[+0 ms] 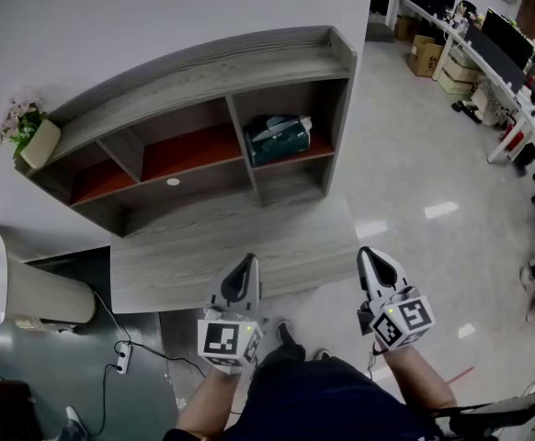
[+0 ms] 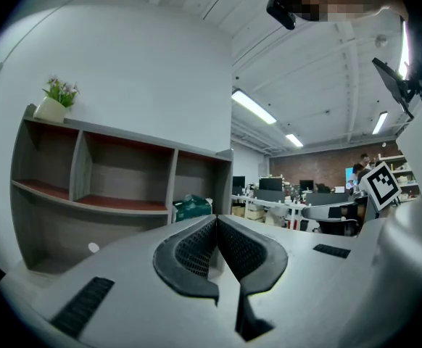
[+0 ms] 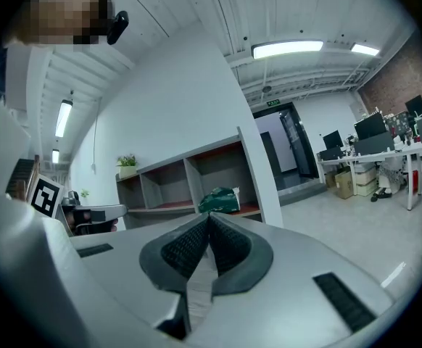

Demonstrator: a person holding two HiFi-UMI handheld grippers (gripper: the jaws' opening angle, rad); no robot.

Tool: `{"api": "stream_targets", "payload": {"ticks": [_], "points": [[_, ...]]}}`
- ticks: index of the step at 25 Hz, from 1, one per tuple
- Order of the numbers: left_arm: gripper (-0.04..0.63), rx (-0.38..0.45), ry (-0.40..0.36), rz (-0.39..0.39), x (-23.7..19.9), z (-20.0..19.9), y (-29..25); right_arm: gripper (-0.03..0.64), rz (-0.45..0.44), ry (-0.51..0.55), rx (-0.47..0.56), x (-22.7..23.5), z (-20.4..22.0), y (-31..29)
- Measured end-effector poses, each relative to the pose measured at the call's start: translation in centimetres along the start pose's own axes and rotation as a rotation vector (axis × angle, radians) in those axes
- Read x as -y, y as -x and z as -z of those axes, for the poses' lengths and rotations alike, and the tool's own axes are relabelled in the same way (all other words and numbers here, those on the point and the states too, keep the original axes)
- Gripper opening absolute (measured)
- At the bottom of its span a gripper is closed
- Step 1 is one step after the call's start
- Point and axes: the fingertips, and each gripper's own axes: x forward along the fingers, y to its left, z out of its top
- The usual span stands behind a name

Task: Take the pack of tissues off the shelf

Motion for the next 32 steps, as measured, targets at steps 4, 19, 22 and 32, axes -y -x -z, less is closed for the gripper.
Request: {"api": "stream_targets", "payload": {"ticks": [4, 19, 22, 32], "points": [[0.017, 0.004, 0.0, 0.016, -1.9, -0.3, -1.4, 0.011, 0.014, 0.004, -0.008, -0.3, 0.1, -2.2], [0.017, 0.01, -0.014, 0.064, -6.3, -0.9, -5.6, 0.011, 0.039, -0.002, -0.035, -1.3, 0.8, -7.7], [0.017, 0.033, -0.019, 0.063, -6.0, -1.8, -6.9, 0.011, 0.033, -0.005, -0.039, -0.6, 0.7, -8.5], [0.018, 0.0, -0.169, 0.017, -5.6, -2.2, -11.5, 0.011, -0.041, -0.004, -0.028, 2.2, -0.6, -11.6]]}}
